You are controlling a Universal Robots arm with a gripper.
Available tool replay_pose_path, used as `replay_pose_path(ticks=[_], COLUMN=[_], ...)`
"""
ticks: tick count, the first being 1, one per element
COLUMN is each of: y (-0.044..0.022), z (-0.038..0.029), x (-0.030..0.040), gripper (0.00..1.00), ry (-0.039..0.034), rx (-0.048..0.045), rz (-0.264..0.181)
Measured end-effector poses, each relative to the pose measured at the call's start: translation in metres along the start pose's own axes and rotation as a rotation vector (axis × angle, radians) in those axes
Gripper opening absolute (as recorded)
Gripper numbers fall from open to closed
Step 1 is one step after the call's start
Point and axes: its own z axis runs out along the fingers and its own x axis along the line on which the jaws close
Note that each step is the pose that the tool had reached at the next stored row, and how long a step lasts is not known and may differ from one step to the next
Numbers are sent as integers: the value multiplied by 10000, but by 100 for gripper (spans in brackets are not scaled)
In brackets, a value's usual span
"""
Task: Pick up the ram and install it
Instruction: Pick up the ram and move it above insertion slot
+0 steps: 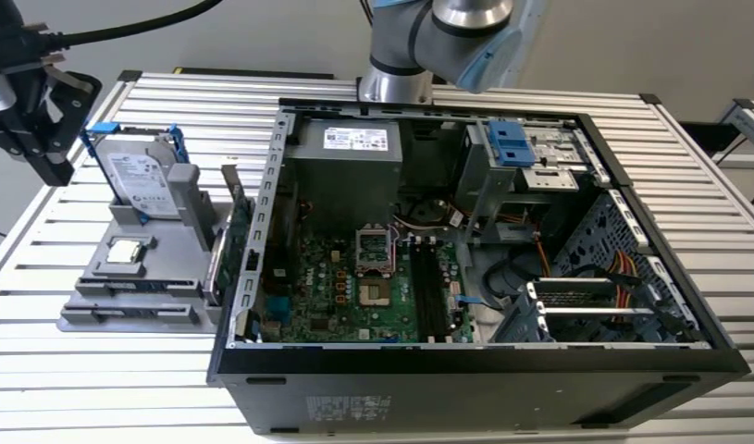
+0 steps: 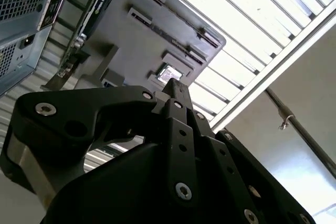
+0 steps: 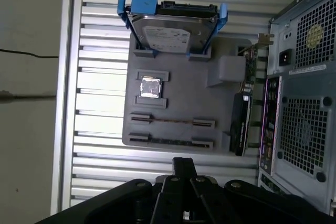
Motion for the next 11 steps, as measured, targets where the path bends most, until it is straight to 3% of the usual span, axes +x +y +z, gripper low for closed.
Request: replay_pose_path(ticks=[11], y=[0], z=[0], x=[0], gripper=[0], ry=[41], rx=[6], rz=[-876])
